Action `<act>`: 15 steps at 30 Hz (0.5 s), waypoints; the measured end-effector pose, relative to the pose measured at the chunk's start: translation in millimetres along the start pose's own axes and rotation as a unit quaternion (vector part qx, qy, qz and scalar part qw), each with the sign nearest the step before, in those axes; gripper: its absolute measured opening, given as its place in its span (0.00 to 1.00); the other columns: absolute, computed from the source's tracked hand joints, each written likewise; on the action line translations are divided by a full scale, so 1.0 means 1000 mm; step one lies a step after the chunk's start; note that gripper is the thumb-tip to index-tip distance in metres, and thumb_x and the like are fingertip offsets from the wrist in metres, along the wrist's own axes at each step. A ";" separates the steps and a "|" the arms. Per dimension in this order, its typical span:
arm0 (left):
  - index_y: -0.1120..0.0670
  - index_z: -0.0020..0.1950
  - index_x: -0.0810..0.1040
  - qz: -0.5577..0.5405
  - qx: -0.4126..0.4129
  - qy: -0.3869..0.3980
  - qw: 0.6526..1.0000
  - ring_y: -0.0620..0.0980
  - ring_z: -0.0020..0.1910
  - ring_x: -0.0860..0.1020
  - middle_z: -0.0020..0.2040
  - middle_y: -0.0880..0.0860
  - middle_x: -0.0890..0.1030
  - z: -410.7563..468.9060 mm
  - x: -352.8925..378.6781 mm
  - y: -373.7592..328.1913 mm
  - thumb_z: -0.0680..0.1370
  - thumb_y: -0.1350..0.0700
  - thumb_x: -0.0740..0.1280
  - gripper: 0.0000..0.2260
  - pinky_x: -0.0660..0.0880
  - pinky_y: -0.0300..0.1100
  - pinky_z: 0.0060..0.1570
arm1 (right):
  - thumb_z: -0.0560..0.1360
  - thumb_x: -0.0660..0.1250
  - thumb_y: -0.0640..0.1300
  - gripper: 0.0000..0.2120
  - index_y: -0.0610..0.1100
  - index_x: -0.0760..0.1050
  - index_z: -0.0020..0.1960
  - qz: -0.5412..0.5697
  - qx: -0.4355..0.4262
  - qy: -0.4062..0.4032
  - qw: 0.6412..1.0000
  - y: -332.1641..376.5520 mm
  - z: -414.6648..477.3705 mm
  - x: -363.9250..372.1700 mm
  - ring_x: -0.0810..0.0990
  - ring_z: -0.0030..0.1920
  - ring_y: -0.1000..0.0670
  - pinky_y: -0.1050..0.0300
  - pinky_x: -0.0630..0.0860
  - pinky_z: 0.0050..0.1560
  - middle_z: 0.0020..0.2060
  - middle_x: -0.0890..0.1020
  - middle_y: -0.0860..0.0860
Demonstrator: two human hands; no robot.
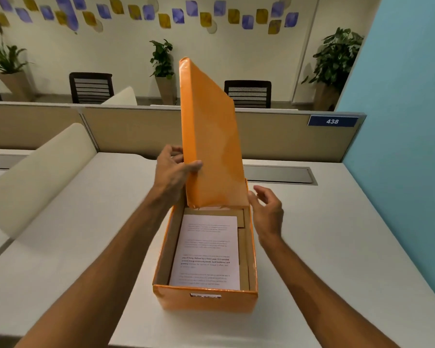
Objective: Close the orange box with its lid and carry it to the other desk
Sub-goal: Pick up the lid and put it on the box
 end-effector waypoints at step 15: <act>0.59 0.71 0.67 -0.048 -0.147 0.110 0.982 0.57 0.58 0.80 0.64 0.56 0.78 -0.010 -0.069 0.065 0.78 0.60 0.68 0.23 0.81 0.50 0.46 | 0.78 0.68 0.47 0.20 0.46 0.72 0.69 0.133 0.209 0.220 0.944 -0.037 0.016 -0.029 0.82 0.56 0.45 0.50 0.82 0.47 0.58 0.81 0.48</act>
Point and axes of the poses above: each hand's wrist, its own z-axis towards the middle knuckle, its own x-axis out of the palm, y = z × x, the point moved 6 cm from there along z, towards the middle knuckle
